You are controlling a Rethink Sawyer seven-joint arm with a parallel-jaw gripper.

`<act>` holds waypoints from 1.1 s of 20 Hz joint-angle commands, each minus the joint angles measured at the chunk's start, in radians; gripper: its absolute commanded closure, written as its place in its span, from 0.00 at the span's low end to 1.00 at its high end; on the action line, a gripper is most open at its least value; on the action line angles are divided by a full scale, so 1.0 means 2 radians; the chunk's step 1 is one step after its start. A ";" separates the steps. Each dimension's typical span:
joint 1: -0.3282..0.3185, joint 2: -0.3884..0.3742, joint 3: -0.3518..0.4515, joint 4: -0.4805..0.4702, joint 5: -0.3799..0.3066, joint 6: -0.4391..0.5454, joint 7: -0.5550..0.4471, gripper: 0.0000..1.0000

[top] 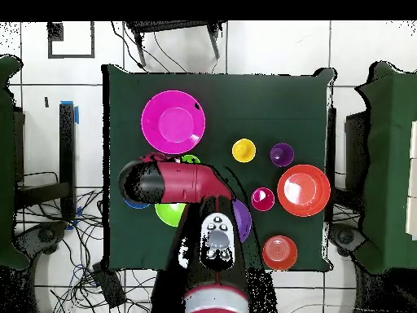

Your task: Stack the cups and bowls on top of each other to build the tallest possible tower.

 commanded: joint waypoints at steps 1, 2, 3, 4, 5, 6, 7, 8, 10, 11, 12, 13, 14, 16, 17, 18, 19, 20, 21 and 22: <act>-0.008 0.107 0.016 -0.112 0.029 -0.017 0.087 0.00; -0.006 0.113 0.013 -0.120 0.030 -0.018 0.089 0.00; -0.008 0.125 0.014 -0.132 0.034 -0.025 0.091 0.00; -0.011 0.132 0.017 -0.137 0.037 -0.028 0.092 0.00; -0.016 0.139 0.021 -0.139 0.041 -0.038 0.094 0.00; -0.018 0.143 0.023 -0.143 0.042 -0.041 0.093 0.00; -0.019 0.146 0.022 -0.147 0.046 -0.040 0.097 0.00; -0.020 0.149 0.021 -0.151 0.048 -0.038 0.098 0.00; -0.024 0.142 0.024 -0.145 0.047 -0.043 0.099 0.00; -0.028 0.135 0.025 -0.138 0.048 -0.041 0.100 0.00; -0.029 0.136 0.025 -0.141 0.047 -0.039 0.098 0.00; -0.036 0.128 0.030 -0.130 0.045 -0.042 0.095 0.00; -0.039 0.128 0.032 -0.130 0.045 -0.042 0.094 0.00; -0.046 0.121 0.037 -0.122 0.041 -0.045 0.089 0.00; -0.052 0.117 0.041 -0.117 0.040 -0.046 0.087 0.00; -0.054 0.117 0.042 -0.115 0.040 -0.046 0.087 0.00; -0.060 0.117 0.046 -0.113 0.037 -0.049 0.083 0.00; -0.062 0.118 0.048 -0.113 0.035 -0.050 0.081 0.00; -0.067 0.119 0.051 -0.112 0.033 -0.054 0.078 0.00; -0.070 0.121 0.054 -0.111 0.031 -0.056 0.077 0.00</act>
